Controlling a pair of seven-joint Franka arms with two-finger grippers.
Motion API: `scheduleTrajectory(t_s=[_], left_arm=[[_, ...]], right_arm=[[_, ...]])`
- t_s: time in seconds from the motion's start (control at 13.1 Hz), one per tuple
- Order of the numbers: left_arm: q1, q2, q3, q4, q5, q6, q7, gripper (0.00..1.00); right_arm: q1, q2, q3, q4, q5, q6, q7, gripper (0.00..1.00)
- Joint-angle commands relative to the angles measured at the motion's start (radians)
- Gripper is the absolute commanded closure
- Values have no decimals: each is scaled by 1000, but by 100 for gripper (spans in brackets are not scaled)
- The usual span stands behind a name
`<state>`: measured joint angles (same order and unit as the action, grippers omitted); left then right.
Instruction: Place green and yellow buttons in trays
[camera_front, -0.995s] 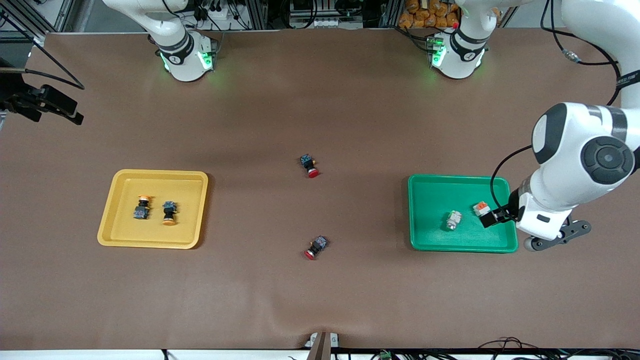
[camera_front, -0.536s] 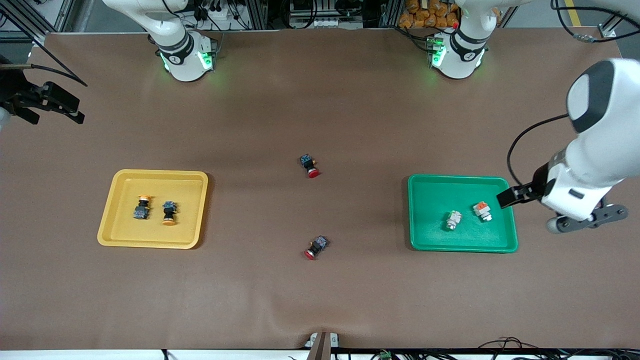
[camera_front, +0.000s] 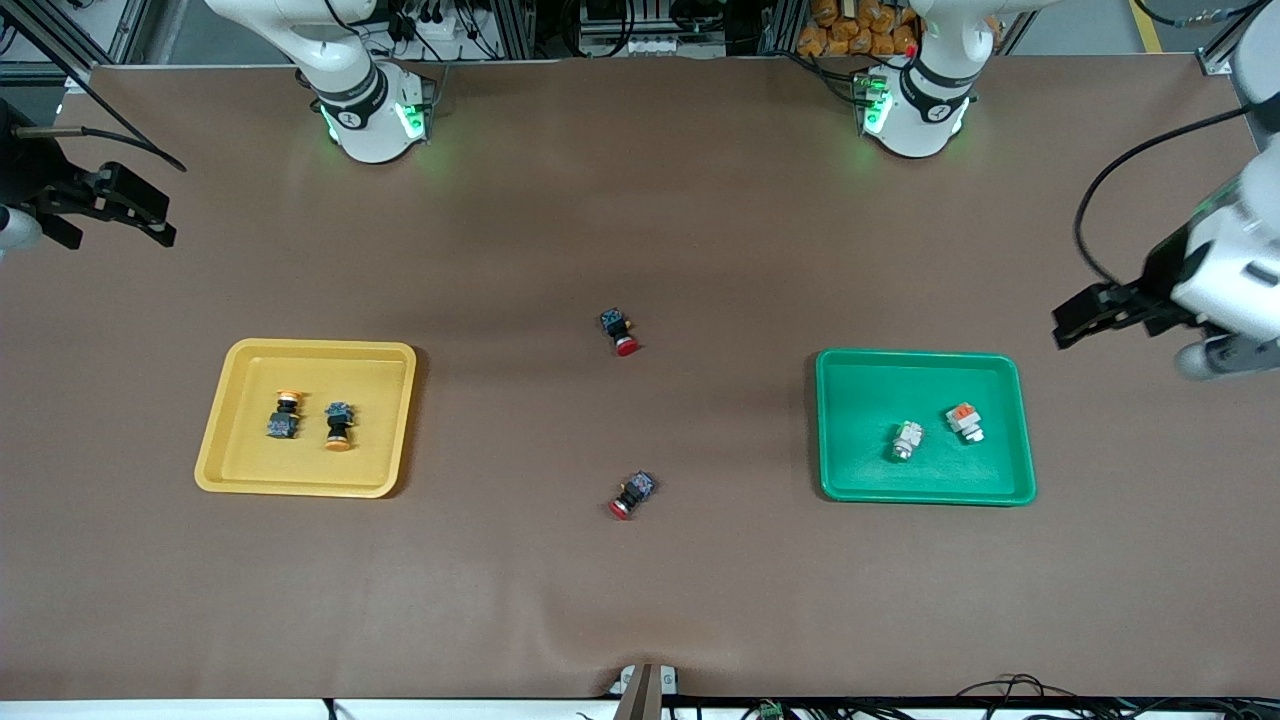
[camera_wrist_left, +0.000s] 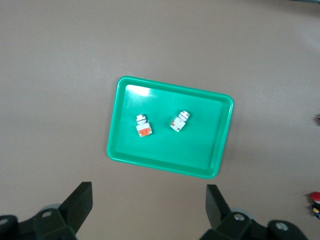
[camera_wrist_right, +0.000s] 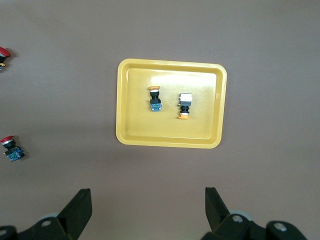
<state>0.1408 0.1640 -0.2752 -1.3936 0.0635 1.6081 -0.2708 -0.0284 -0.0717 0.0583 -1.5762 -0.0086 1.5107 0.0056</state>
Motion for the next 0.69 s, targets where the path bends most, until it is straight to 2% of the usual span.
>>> scheduleTrajectory(t_s=[0.0, 0.15, 0.23, 0.46, 0.61], left_arm=[[80, -41, -42, -21, -31, -43, 70, 0], [72, -86, -23, -50, -33, -66, 91, 0], [48, -130, 19, -91, -33, -66, 116, 0], [-107, -211, 210, -183, -36, -66, 185, 0], [-115, -251, 232, -231, -36, -66, 223, 0]], right_arm=[[-1, -7, 0, 2, -17, -4, -10, 0], [-1, -7, 0, 2, -17, -6, -10, 0], [-2, -7, 0, 2, -17, -4, -10, 0], [-1, -7, 0, 1, -16, -7, -10, 0], [-2, -7, -2, 1, -16, -9, -9, 0]])
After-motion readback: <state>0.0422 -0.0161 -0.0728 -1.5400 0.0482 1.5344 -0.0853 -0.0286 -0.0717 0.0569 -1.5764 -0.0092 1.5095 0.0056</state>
